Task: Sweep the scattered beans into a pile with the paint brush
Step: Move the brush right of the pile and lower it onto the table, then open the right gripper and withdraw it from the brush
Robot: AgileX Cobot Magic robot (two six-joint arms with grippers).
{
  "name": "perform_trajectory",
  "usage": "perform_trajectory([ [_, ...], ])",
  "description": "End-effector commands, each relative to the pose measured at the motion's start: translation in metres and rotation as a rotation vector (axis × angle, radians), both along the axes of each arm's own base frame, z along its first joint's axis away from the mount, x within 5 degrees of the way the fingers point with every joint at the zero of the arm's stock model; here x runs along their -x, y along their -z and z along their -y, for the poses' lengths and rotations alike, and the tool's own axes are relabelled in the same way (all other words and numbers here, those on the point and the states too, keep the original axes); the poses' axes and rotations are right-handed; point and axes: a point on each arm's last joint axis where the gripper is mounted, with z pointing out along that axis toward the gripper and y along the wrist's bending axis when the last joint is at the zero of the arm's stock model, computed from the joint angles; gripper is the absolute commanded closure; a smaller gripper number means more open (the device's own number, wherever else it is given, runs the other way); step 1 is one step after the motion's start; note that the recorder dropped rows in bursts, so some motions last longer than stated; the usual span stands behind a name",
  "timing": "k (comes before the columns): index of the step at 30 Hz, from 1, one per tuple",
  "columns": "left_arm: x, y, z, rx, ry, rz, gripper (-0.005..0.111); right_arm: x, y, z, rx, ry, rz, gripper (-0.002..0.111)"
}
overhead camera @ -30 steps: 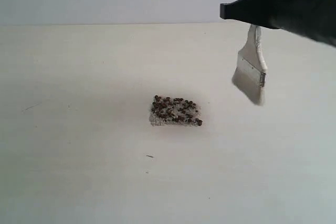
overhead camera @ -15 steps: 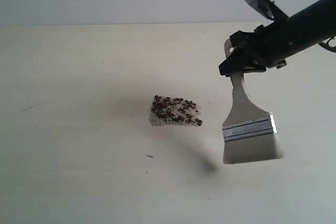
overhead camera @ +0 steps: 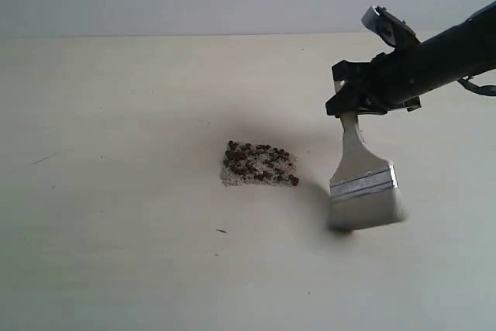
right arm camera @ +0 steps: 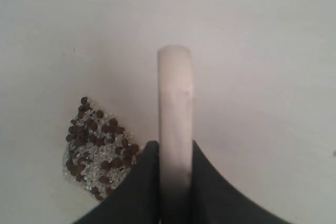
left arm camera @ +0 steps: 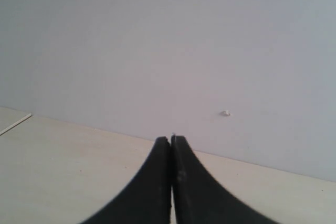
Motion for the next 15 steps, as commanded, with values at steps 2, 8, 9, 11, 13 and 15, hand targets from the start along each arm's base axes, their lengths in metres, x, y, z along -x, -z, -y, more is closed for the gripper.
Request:
perform_trajectory([
  [2, 0.0, 0.001, 0.0, 0.009, -0.001, 0.003, 0.107, -0.007, 0.0, 0.006, 0.06, 0.031, 0.057, 0.096],
  [8, 0.0, 0.001, 0.0, 0.009, -0.001, 0.003, 0.107, -0.015, 0.002, 0.015, 0.141, 0.137, 0.104, 0.071],
  [9, 0.0, 0.001, 0.0, 0.009, -0.001, 0.003, 0.107, -0.016, 0.002, 0.017, 0.153, 0.157, 0.107, 0.068],
  [11, 0.0, 0.001, 0.0, 0.009, -0.001, 0.003, 0.107, -0.019, 0.002, 0.021, 0.187, 0.196, 0.125, 0.065],
  [13, 0.0, 0.001, 0.0, 0.009, -0.001, 0.003, 0.107, -0.022, 0.002, 0.025, 0.216, 0.231, 0.143, 0.065],
  [15, 0.0, 0.001, 0.0, 0.009, -0.001, 0.003, 0.107, -0.022, -0.002, 0.027, 0.233, 0.249, 0.159, 0.066],
])
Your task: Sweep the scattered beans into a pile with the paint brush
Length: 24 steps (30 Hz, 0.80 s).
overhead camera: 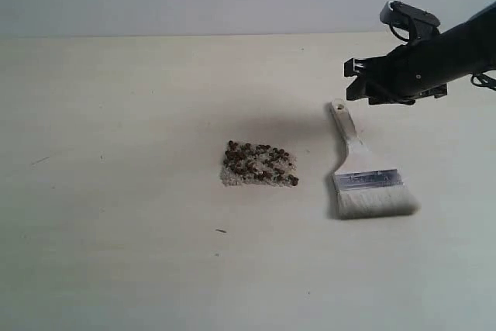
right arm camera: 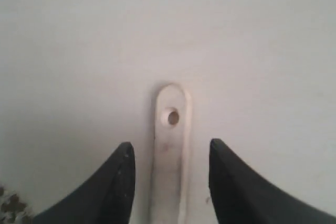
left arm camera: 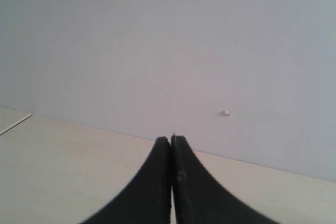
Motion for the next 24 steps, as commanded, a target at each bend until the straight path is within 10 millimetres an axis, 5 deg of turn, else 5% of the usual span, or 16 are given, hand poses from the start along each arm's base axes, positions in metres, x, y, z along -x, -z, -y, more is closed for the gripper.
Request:
perform_trajectory([
  [1, 0.0, 0.001, 0.0, 0.009, -0.001, 0.003, 0.107, -0.005, -0.012, 0.008, 0.053, 0.059, 0.052, 0.067],
  [7, 0.0, 0.001, 0.0, 0.009, -0.001, 0.003, 0.107, 0.025, -0.06, 0.019, 0.12, 0.144, 0.172, 0.108],
  [13, 0.0, 0.001, 0.0, 0.009, -0.001, 0.003, 0.107, 0.113, -0.096, 0.034, 0.186, 0.267, 0.334, 0.108],
  [19, 0.0, 0.001, 0.0, 0.009, -0.001, 0.003, 0.107, 0.202, -0.1, 0.048, 0.228, 0.365, 0.493, 0.108],
  [24, 0.0, 0.001, 0.0, 0.009, -0.001, 0.003, 0.107, 0.249, -0.105, 0.049, 0.185, 0.371, 0.613, 0.108],
])
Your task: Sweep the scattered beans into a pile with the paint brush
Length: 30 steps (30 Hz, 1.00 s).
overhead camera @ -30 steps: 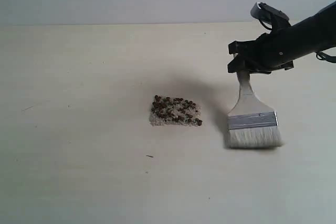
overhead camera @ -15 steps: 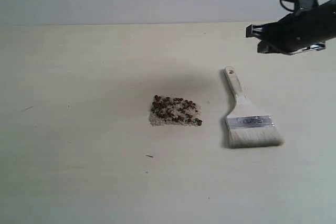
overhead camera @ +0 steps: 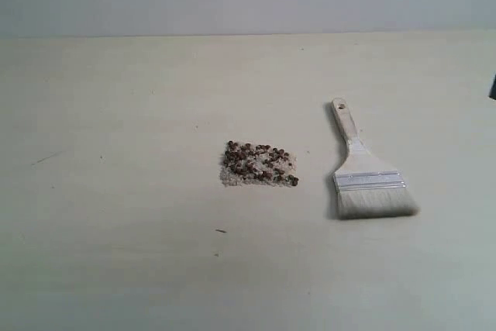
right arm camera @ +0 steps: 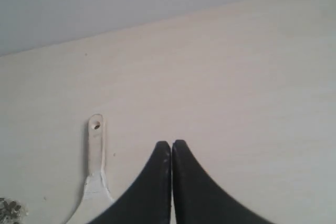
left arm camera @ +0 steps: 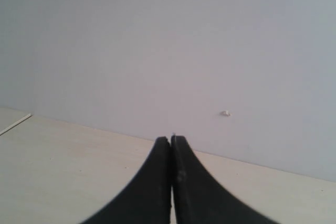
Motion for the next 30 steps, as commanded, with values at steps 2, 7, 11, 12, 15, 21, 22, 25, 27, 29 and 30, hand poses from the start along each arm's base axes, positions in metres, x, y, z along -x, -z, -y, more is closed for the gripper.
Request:
perform_trajectory([
  [2, 0.0, 0.001, 0.0, 0.009, -0.001, 0.003, 0.107, 0.043, -0.001, 0.002, -0.042, 0.011, 0.129, 0.108],
  [7, 0.0, 0.001, 0.0, 0.009, -0.001, 0.003, 0.107, 0.069, 0.002, -0.001, -0.079, -0.023, 0.21, 0.108],
  [11, 0.0, 0.001, 0.0, 0.009, -0.001, 0.003, 0.107, 0.083, 0.01, -0.003, -0.077, -0.062, 0.234, 0.108],
  [12, 0.0, 0.001, 0.0, 0.009, -0.001, 0.003, 0.107, 0.085, 0.012, -0.003, -0.078, -0.062, 0.241, 0.108],
  [15, 0.0, 0.001, 0.0, 0.009, -0.001, 0.003, 0.107, 0.093, 0.019, -0.002, -0.078, -0.052, 0.272, 0.108],
  [21, 0.0, 0.001, 0.0, 0.009, -0.001, 0.003, 0.107, 0.104, 0.03, 0.0, -0.076, -0.04, 0.339, 0.108],
  [22, 0.0, 0.001, 0.0, 0.009, -0.001, 0.003, 0.107, 0.105, 0.033, 0.0, -0.076, -0.04, 0.341, 0.108],
  [25, 0.0, 0.001, 0.0, 0.009, -0.001, 0.003, 0.107, 0.107, 0.034, 0.0, -0.078, -0.042, 0.351, 0.108],
  [27, 0.0, 0.001, 0.0, 0.009, -0.001, 0.003, 0.107, 0.107, 0.035, -0.002, -0.083, -0.061, 0.333, 0.108],
  [29, 0.0, 0.001, 0.0, 0.009, -0.001, 0.003, 0.107, 0.107, 0.036, -0.003, -0.086, -0.073, 0.322, 0.108],
  [30, 0.0, 0.001, 0.0, 0.009, -0.001, 0.003, 0.107, 0.107, 0.036, -0.003, -0.087, -0.075, 0.32, 0.108],
])
